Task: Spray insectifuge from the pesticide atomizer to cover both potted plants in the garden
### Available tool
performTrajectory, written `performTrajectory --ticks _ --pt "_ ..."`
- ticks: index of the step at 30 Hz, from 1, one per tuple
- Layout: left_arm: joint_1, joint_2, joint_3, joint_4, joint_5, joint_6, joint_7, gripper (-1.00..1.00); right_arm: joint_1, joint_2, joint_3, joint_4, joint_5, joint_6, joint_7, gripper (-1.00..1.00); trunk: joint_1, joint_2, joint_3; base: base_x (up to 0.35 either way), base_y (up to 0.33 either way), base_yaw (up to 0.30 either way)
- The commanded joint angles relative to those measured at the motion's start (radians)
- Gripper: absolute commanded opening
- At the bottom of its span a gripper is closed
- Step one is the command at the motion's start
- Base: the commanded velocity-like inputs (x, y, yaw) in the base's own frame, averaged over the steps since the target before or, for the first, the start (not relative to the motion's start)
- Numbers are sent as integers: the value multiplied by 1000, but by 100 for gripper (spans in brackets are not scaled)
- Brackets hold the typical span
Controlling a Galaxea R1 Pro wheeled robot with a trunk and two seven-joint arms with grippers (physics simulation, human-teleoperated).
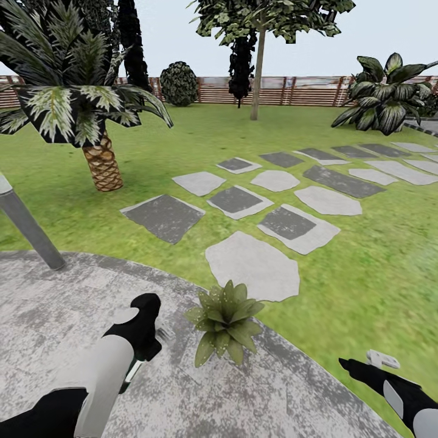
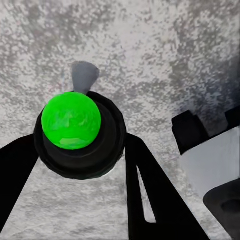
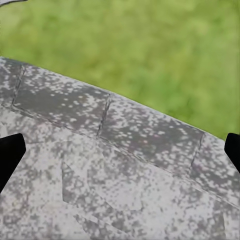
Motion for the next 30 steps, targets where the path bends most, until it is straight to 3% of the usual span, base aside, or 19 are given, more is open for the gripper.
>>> performTrajectory --ticks 1,4,8,20,30 --pt "0 -2 23 -2 9 4 -9 -100 0 1 -9 -2 11 5 6 100 0 0 -1 0 0 61" --pt "0 -2 38 -2 66 4 -9 -100 0 0 -9 -2 11 5 6 100 0 0 -3 0 0 147" --pt "0 -2 41 -2 100 5 -9 -100 -1 0 -9 -2 11 5 7 100 0 0 -6 0 -150 216" --pt "0 -2 42 -2 104 4 -9 -100 0 0 -9 -2 11 5 7 100 0 0 -11 0 -309 98" --pt "0 -2 42 -3 104 4 -9 -100 0 1 -9 -2 11 5 7 100 0 0 -20 0 -318 213"
